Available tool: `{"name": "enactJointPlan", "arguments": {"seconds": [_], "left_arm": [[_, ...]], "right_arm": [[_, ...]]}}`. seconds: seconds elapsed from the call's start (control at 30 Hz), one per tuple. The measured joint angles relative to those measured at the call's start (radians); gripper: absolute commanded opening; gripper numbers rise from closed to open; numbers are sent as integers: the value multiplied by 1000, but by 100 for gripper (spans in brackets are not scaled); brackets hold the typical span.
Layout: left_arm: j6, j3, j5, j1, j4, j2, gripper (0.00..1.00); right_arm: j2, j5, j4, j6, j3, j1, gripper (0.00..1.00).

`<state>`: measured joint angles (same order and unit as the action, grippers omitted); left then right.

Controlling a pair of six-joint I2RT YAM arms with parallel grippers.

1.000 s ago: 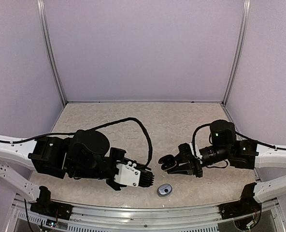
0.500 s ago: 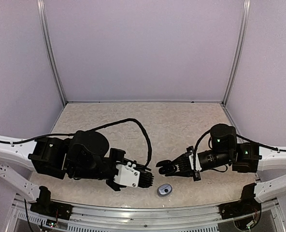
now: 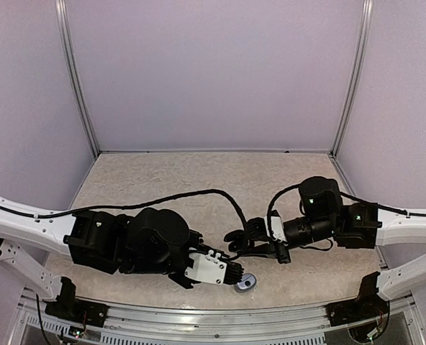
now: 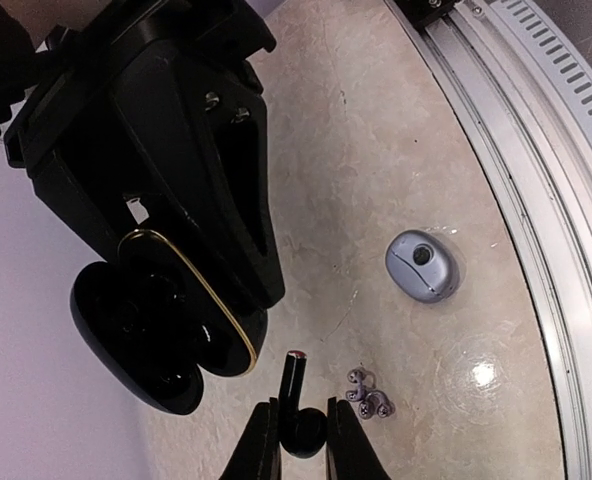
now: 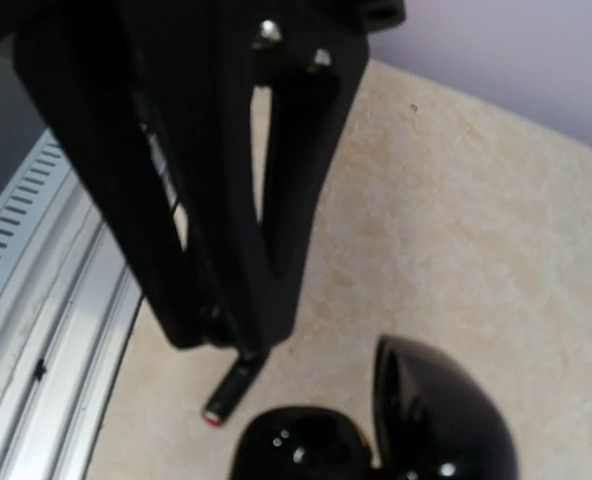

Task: Insert the wireless bluetooth earbuds into the charging case
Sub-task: Insert the left earbud into the left side groove of the charging case.

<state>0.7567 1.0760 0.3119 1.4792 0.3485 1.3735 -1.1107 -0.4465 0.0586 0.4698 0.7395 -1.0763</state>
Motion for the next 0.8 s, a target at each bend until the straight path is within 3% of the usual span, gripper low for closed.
{"name": "enactJointPlan", "arguments": {"seconds": [0.8], "left_arm": [[30, 42, 127, 4, 48, 67, 11]], "right_arm": [[-66, -40, 102, -246, 37, -1, 0]]}}
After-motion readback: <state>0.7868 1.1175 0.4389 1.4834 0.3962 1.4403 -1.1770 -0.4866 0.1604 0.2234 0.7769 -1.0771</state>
